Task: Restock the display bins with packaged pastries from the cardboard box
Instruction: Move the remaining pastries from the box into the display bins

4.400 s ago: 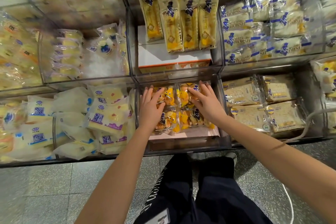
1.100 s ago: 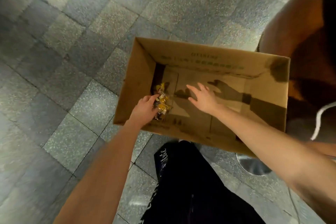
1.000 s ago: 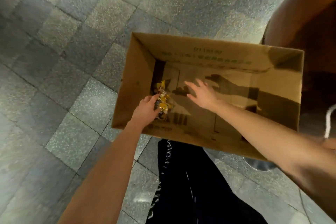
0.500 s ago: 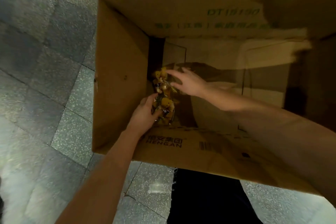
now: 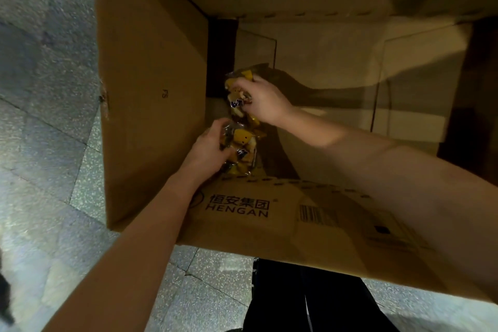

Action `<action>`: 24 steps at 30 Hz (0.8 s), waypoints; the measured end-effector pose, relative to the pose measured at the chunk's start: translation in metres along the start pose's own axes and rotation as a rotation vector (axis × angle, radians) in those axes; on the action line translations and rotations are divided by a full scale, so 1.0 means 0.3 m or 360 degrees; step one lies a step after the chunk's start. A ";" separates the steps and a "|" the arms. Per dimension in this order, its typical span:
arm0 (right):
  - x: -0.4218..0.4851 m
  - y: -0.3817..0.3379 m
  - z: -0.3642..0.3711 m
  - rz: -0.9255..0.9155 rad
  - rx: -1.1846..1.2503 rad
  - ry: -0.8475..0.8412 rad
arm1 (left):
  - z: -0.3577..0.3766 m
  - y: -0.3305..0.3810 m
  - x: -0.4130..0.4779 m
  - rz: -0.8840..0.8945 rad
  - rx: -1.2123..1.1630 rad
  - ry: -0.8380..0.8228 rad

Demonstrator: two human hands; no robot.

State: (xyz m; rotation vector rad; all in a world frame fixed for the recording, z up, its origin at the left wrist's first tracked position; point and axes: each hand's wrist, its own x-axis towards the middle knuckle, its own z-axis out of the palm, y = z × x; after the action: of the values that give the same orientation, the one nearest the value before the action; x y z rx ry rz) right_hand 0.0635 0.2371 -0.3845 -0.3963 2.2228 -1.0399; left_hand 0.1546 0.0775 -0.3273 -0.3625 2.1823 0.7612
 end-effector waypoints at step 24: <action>-0.213 0.160 -0.217 0.0386 -0.0801 -0.0300 | 0.101 0.095 0.153 0.0074 0.0562 -0.0221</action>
State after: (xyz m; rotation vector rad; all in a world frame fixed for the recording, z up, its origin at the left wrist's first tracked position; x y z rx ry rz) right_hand 0.0680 0.3378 -0.3630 -0.4049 2.2708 -0.2951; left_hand 0.1287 0.1182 -0.3661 -0.0766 2.1459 0.3989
